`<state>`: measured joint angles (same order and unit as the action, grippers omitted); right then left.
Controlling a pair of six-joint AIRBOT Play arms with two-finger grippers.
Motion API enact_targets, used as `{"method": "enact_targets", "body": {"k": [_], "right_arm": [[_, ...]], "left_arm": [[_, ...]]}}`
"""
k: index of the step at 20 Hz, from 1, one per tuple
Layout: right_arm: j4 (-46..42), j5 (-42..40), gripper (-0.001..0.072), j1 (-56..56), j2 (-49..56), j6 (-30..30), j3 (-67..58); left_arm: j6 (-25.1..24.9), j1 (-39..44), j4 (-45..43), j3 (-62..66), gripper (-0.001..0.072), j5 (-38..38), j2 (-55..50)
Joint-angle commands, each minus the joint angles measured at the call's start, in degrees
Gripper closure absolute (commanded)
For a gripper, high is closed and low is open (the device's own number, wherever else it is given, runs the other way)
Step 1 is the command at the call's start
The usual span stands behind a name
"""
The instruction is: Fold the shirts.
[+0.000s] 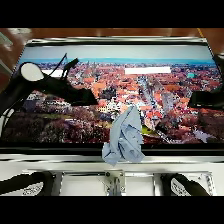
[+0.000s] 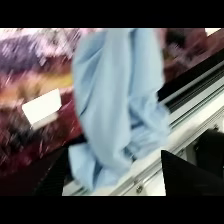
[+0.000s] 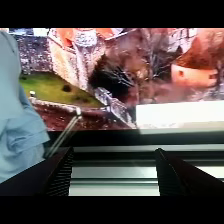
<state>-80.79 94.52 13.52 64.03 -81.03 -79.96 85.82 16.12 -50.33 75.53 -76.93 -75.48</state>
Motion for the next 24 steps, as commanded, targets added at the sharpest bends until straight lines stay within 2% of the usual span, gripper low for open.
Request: {"method": "enact_targets", "body": {"k": [1,4,7,10,12,13,17,18,20,21,23,24], "right_arm": [[19.3,-4.2,0.0082,8.6,2.5,4.0,9.3],[21.8,-7.1,0.0082,6.3,4.3,6.8,17.1],[21.8,-12.3,0.0082,1.7,6.8,7.3,20.8],[22.0,-17.4,0.008,-3.7,10.1,7.2,20.9],[22.0,-20.0,0.0026,-7.2,12.3,7.2,20.9],[22.0,-21.0,0.0027,-8.9,13.4,7.2,20.9],[22.0,-23.5,0.0027,-13.7,16.1,7.2,20.9],[22.0,-24.0,0.0027,-14.3,16.4,7.1,20.9],[22.1,-25.4,0.0027,-15.2,16.9,6.6,20.9],[22.4,-26.2,0.0027,-15.5,17.0,6.2,20.9],[23.9,-28.1,0.0027,-15.9,17.5,5.6,20.9],[25.2,-29.0,0.0027,-16.3,18.2,5.7,20.9]], "left_arm": [[-1.1,-3.9,-0.1,-18.0,-0.0013,0.2,6.3],[-2.8,0.1,8.9,-33.9,-0.0013,8.0,6.4],[-4.2,6.4,15.5,-41.4,-0.0013,17.5,6.3],[-2.2,12.9,16.8,-42.4,-0.0013,21.7,4.5],[-2.2,15.6,20.2,-42.4,-0.0013,23.5,1.6],[-2.3,16.7,21.3,-42.4,-0.0013,23.5,0.0],[-6.5,20.2,27.6,-42.3,-0.0013,25.3,-4.7],[-7.5,20.9,29.7,-42.3,0.0017,26.8,-5.2],[-8.8,22.1,32.2,-42.3,0.0301,28.5,-6.2],[-9.6,22.5,33.1,-42.3,0.0398,28.6,-6.8],[-11.4,22.5,34.1,-42.3,0.0656,28.6,-7.6],[-11.9,22.4,34.1,-42.3,0.067,29.0,-7.6]]}}
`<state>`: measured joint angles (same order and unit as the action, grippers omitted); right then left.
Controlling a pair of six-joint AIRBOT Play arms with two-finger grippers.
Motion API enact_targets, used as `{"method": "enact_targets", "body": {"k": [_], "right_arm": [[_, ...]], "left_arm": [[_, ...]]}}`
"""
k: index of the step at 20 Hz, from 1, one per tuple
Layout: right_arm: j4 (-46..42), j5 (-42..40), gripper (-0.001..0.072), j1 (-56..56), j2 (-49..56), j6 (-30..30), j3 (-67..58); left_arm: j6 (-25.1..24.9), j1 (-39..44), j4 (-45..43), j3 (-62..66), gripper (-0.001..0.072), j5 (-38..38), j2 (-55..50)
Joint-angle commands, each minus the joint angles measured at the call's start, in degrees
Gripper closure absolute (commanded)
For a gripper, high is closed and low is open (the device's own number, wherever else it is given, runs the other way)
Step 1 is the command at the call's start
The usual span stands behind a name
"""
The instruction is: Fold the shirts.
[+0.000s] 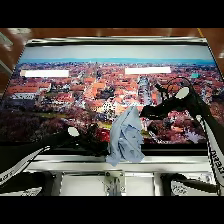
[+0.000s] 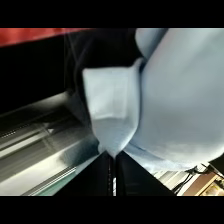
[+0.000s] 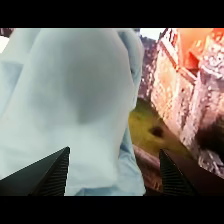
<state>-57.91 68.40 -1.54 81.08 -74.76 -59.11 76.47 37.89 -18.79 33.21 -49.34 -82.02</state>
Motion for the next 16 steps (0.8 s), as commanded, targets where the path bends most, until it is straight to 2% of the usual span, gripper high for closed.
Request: {"method": "enact_targets", "body": {"k": [1,5,6,7,8,11,14,16], "right_arm": [[3.1,-3.7,0.0027,-2.0,2.0,-0.6,0.0],[4.8,-3.9,0.0029,-6.7,7.6,-0.6,0.0],[5.0,-3.5,0.0196,-7.8,8.5,0.1,0.0],[4.2,-2.8,0.0534,-8.3,8.6,0.3,0.0],[4.0,-1.8,0.0654,-8.2,8.2,-0.4,-0.2],[2.5,0.9,0.0656,-5.7,3.0,0.6,-2.3],[1.9,1.0,0.0656,-1.6,-6.7,5.7,-6.9],[1.9,0.7,0.0656,1.1,-13.9,6.5,-11.3]], "left_arm": [[-2.5,0.5,2.6,0.0,0.067,1.5,-1.0],[-2.6,0.2,2.4,0.0,0.0671,1.5,-0.7],[-2.6,0.2,2.1,0.0,0.0671,1.6,-0.7],[-3.0,0.1,1.7,0.0,0.0671,2.1,-0.6],[-3.4,-0.2,1.0,0.0,0.0672,3.4,0.0],[-3.2,-4.9,-1.5,0.2,0.0673,7.8,6.3],[-3.2,-18.0,-3.9,1.9,0.0673,8.4,18.5],[-3.4,-28.7,-4.0,5.2,0.0673,8.4,28.0]]}}
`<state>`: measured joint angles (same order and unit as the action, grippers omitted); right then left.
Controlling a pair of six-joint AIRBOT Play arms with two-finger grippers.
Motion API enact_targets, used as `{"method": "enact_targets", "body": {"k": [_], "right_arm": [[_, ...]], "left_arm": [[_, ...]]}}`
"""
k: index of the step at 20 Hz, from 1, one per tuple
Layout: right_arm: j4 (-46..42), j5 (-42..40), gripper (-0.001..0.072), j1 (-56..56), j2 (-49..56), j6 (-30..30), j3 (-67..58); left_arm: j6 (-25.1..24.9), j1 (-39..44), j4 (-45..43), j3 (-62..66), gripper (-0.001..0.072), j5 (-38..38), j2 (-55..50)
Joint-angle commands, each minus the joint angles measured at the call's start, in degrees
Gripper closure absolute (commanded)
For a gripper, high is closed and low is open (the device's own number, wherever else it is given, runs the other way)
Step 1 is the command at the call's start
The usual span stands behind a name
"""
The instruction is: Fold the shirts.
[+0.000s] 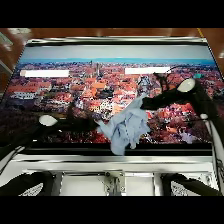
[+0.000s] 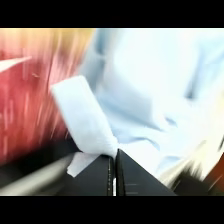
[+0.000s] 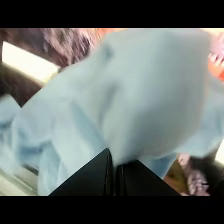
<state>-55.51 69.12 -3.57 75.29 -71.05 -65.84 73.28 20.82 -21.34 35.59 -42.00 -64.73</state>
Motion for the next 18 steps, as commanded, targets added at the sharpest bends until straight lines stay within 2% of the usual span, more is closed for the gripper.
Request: {"method": "enact_targets", "body": {"k": [1,3,5,10,13,15,18], "right_arm": [[-0.5,-0.1,0.0656,4.0,-11.3,2.8,-7.0],[-0.4,-0.7,0.0657,4.2,-17.2,2.8,-12.3],[-0.3,-2.0,0.0657,3.2,-21.1,2.7,-16.9],[-2.1,-2.2,0.0657,3.1,-27.1,-1.0,-25.7],[-1.4,-1.0,0.0657,3.0,-30.0,-5.0,-27.4],[-0.3,2.4,0.0657,3.0,-31.4,-6.7,-27.4],[-0.9,15.1,0.0657,3.0,-30.1,-11.2,-26.7]], "left_arm": [[-0.7,-16.1,-1.4,5.4,0.0673,1.3,15.1],[-0.9,-22.9,-1.4,11.7,0.0673,4.1,22.5],[-0.9,-25.5,-1.4,18.0,0.0673,5.8,26.1],[-0.9,-26.0,-2.0,31.4,0.0673,5.7,27.3],[-3.7,-26.0,-2.3,36.0,0.0673,4.0,27.3],[-3.7,-26.0,-3.3,36.6,0.0673,1.1,27.3],[-3.1,-26.0,-12.6,36.1,0.0672,-7.5,26.5]]}}
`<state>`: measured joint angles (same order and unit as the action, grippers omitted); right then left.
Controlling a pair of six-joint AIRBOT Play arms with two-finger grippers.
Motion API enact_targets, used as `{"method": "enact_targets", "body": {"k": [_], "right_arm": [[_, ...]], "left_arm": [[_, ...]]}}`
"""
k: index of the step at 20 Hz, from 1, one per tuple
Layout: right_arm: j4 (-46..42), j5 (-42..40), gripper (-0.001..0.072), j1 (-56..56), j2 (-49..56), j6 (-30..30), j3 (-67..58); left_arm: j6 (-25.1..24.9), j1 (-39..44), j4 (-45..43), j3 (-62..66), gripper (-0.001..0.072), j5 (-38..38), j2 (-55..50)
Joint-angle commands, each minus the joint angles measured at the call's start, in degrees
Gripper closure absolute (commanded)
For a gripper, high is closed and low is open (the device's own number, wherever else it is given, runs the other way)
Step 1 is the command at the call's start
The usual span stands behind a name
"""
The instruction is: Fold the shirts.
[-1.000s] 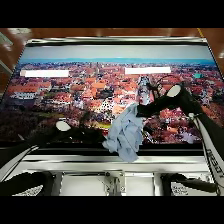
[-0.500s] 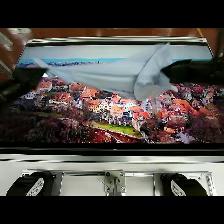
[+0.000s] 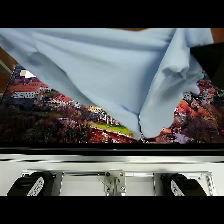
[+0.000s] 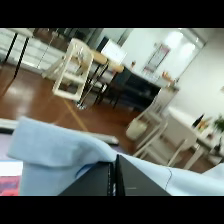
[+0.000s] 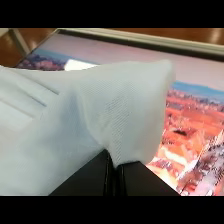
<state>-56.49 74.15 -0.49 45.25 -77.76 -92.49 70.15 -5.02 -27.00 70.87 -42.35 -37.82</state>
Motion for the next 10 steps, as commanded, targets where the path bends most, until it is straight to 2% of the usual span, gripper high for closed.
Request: {"method": "enact_targets", "body": {"k": [1,3,5,7,10], "right_arm": [[-0.7,14.4,0.0656,0.0,1.0,-5.9,0.9],[-0.9,18.4,0.0656,0.0,3.0,-7.7,5.3],[-0.9,16.9,0.0657,0.0,5.0,-7.7,12.3],[-0.9,11.4,0.0656,-0.5,7.6,-7.5,20.8],[-0.9,-4.8,0.0656,-3.8,13.3,-7.4,32.6]], "left_arm": [[1.7,-0.1,-10.0,-0.1,0.0672,-9.3,-0.6],[5.6,-0.1,-14.8,-3.9,0.0673,-11.6,-1.0],[6.7,-0.1,-15.7,-9.4,0.0672,-12.4,-1.0],[6.7,0.2,-15.7,-15.1,0.0672,-12.8,-1.0],[6.6,1.3,-15.7,-22.9,0.0673,-12.7,-1.2]]}}
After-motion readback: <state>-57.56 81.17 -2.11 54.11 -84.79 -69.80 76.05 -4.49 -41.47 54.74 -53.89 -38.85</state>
